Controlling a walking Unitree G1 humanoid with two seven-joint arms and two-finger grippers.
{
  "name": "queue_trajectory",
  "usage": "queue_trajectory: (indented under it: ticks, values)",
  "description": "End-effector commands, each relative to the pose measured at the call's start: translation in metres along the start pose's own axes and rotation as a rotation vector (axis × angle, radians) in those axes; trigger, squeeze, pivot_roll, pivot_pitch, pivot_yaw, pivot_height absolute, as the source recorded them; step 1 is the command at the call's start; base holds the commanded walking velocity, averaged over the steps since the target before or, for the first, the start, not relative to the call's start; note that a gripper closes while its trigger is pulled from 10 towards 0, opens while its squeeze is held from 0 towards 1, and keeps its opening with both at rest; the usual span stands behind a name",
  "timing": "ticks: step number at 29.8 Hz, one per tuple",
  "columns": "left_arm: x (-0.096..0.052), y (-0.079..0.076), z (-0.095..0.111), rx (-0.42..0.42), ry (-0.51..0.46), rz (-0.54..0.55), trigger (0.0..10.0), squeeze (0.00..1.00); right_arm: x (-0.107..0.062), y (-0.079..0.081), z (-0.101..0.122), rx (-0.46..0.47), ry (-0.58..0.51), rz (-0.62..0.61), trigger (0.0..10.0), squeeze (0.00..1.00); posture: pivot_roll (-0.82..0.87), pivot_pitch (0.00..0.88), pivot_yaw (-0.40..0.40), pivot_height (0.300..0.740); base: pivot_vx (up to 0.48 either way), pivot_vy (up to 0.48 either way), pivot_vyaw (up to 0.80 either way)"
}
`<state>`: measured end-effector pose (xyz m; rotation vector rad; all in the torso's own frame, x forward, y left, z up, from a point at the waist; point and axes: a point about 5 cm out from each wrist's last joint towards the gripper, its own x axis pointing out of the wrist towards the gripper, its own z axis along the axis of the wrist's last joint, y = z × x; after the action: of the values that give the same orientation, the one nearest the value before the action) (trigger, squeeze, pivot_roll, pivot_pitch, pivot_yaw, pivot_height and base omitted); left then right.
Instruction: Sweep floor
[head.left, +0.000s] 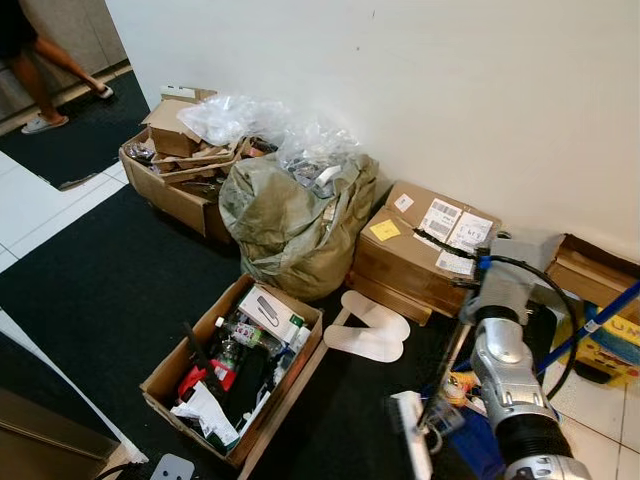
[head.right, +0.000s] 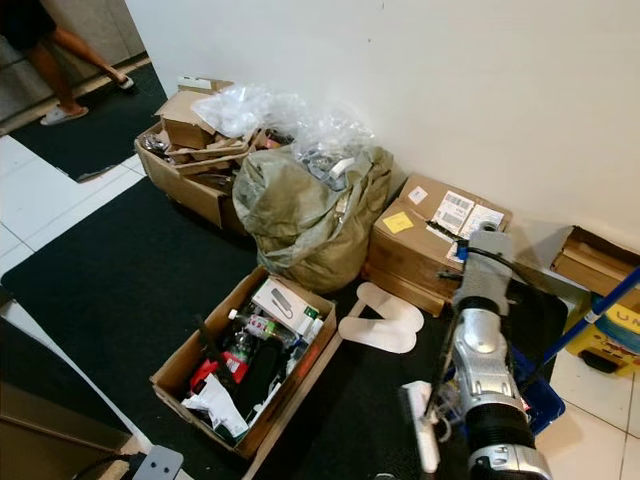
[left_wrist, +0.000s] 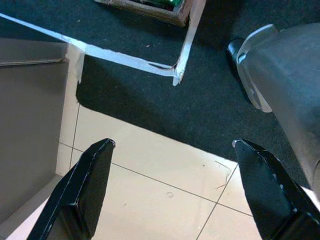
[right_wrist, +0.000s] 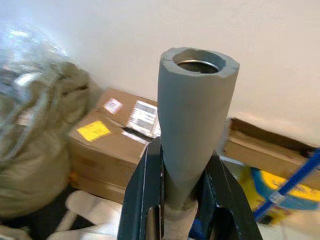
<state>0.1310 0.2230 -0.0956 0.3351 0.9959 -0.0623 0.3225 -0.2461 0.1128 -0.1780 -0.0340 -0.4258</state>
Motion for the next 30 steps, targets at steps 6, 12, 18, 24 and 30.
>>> queue_trajectory:
  ticks: [6, 12, 18, 24, 30]
  values:
    - [-0.001, -0.004, -0.006, 0.011, 0.027, -0.006, 10.0, 0.0, 0.002, -0.034, -0.01, -0.063, 0.059, -0.114, 10.0, 0.0, -0.08, 0.164, 0.035, 0.74, 0.0, 0.0, 0.0]
    - [0.0, -0.004, -0.005, 0.015, 0.033, -0.008, 10.0, 0.0, 0.007, -0.023, 0.008, -0.01, -0.047, 0.0, 10.0, 0.0, -0.08, 0.16, 0.038, 0.74, 0.0, 0.0, 0.0]
    - [0.0, -0.003, -0.004, 0.014, 0.034, -0.008, 10.0, 0.0, 0.005, 0.004, 0.027, 0.065, -0.17, 0.29, 10.0, 0.0, -0.07, 0.159, 0.038, 0.74, 0.0, 0.0, 0.0]
    - [0.0, -0.002, -0.004, 0.01, 0.034, -0.007, 10.0, 0.0, 0.0, 0.019, 0.046, -0.088, -0.292, 0.593, 10.0, 0.0, -0.07, 0.16, 0.041, 0.74, 0.0, 0.0, 0.0]
    - [0.0, -0.001, -0.004, 0.009, 0.034, -0.006, 10.0, 0.0, 0.003, 0.018, 0.057, -0.208, -0.357, 0.639, 10.0, 0.0, -0.07, 0.16, 0.04, 0.74, 0.0, 0.0, 0.0]
